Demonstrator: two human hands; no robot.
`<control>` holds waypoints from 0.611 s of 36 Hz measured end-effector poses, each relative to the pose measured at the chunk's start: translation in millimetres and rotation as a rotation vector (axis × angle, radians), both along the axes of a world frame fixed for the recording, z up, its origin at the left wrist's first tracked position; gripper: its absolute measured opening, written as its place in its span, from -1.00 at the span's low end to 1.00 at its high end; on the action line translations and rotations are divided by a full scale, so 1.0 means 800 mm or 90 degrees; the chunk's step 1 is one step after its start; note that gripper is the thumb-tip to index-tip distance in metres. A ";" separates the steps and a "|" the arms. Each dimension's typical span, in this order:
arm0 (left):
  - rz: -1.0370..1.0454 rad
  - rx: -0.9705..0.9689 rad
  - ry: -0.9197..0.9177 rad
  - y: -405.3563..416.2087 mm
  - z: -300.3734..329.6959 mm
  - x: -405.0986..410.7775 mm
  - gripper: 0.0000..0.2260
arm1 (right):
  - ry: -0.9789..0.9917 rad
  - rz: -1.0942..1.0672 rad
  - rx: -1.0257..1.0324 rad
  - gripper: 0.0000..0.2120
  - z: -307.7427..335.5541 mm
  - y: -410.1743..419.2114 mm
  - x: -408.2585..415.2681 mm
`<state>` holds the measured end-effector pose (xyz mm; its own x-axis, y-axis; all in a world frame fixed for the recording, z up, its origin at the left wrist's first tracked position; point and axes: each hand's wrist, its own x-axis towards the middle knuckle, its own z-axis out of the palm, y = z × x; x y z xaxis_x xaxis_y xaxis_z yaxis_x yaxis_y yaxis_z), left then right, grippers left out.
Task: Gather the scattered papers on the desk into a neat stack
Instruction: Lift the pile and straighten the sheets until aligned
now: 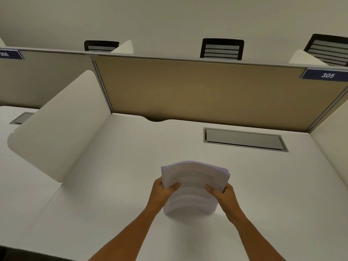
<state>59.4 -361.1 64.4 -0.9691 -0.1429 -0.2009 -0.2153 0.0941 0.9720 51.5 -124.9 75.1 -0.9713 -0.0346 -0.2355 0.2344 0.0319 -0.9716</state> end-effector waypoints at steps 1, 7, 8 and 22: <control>0.005 0.001 0.005 -0.001 0.000 0.000 -0.62 | 0.007 -0.007 -0.002 -0.61 0.001 0.002 -0.002; -0.008 0.001 0.029 0.001 0.012 -0.004 -0.66 | 0.044 -0.009 0.000 -0.67 0.017 0.006 -0.006; -0.005 -0.004 0.030 0.004 0.012 -0.003 -0.67 | 0.045 -0.006 0.002 -0.68 0.016 0.006 -0.004; 0.017 -0.023 -0.020 0.013 -0.024 0.025 -0.82 | 0.005 0.029 0.074 -0.84 -0.011 0.008 0.017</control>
<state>79.4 -350.9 44.9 -0.9583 -0.1757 -0.2255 -0.2487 0.1231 0.9607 64.8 -118.5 66.0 -0.9711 -0.0518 -0.2329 0.2226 0.1543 -0.9626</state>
